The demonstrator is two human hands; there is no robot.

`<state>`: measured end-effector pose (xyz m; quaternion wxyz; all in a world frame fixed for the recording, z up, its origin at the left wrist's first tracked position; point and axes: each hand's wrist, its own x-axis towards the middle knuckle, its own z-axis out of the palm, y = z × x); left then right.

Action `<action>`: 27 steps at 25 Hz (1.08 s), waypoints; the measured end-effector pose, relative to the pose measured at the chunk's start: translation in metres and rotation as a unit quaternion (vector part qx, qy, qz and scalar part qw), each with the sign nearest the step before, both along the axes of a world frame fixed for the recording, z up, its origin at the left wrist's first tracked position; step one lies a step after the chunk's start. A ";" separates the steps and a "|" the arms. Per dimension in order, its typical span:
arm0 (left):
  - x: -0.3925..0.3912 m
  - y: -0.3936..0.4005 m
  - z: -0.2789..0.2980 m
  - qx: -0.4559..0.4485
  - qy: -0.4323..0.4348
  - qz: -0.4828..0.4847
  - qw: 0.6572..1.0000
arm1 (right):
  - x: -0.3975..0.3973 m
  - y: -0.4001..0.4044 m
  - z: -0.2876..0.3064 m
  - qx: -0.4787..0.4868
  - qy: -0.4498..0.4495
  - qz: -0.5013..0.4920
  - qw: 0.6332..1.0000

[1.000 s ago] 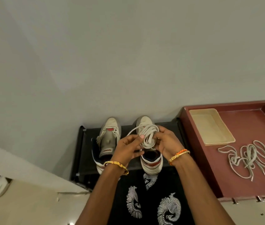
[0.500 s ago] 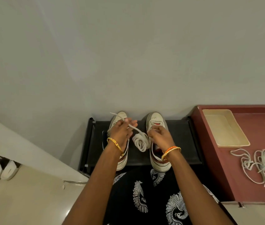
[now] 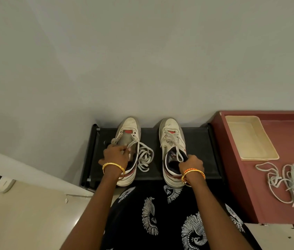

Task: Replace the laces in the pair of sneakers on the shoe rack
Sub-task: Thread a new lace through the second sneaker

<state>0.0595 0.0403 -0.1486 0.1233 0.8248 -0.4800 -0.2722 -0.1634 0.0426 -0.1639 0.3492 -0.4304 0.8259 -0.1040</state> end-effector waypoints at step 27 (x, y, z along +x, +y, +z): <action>0.008 -0.048 0.039 -0.156 0.383 0.020 0.910 | 0.080 -0.063 0.048 -0.273 -0.350 0.228 0.866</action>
